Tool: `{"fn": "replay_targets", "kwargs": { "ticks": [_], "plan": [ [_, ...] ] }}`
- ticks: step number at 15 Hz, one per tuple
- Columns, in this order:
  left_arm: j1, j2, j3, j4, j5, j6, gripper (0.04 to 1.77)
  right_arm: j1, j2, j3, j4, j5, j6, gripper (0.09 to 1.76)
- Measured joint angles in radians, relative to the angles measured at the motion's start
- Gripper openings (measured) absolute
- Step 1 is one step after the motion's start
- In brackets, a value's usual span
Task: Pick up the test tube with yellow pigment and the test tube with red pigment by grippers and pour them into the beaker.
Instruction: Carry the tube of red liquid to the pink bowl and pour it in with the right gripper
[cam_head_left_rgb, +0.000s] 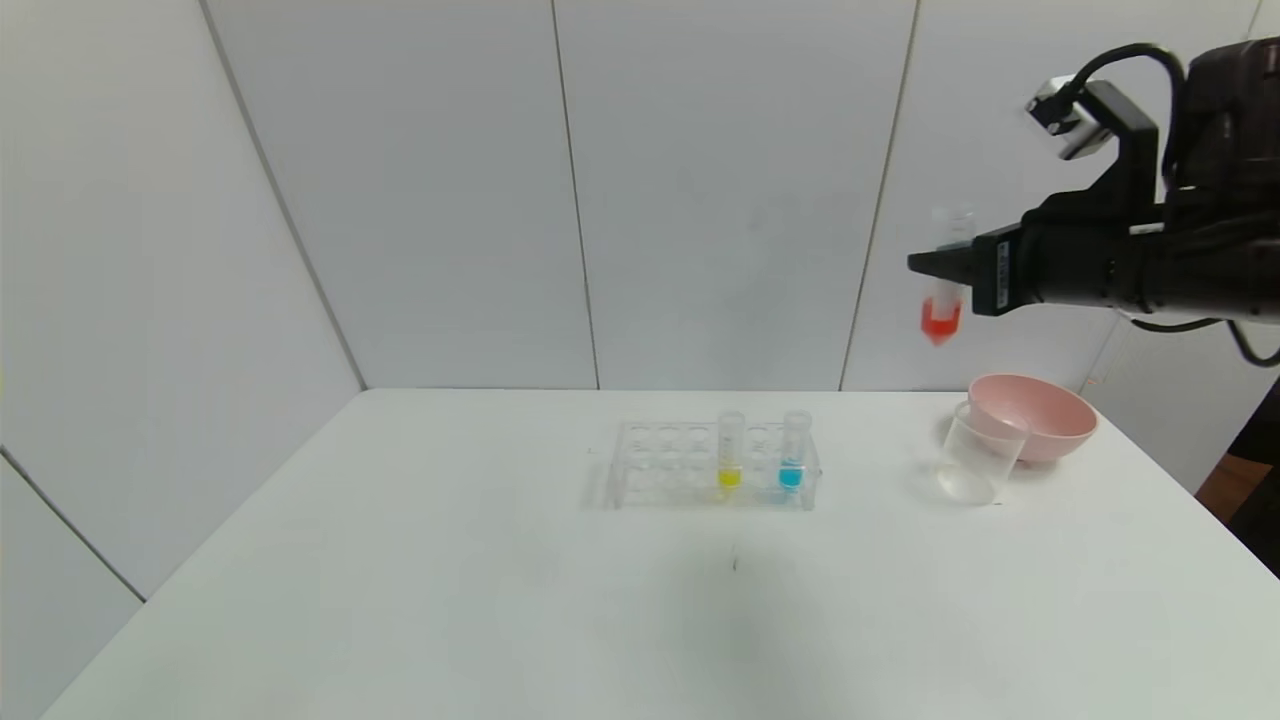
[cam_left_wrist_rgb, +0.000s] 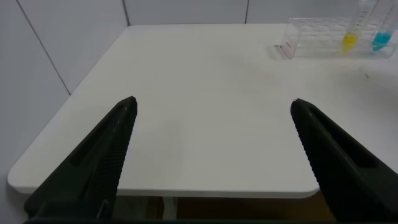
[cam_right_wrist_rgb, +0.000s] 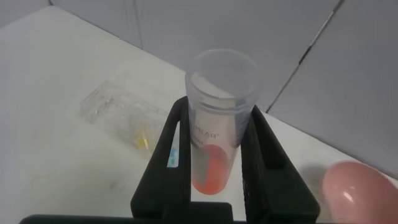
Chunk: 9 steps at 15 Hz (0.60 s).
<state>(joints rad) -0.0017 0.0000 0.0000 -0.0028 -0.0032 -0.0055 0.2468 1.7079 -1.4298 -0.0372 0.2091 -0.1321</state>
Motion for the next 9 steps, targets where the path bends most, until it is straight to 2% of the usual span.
{"fn": "replay_targets", "kwargs": {
  "ticks": [4,9],
  "plan": [
    [0.0,0.0,0.0,0.0,0.0,0.0,1.76,-0.137,0.013,-0.078,0.176,0.094,-0.131,0.52],
    [0.0,0.0,0.0,0.0,0.0,0.0,1.76,-0.248,0.114,-0.254,0.406,0.111,-0.265,0.52]
  ]
}}
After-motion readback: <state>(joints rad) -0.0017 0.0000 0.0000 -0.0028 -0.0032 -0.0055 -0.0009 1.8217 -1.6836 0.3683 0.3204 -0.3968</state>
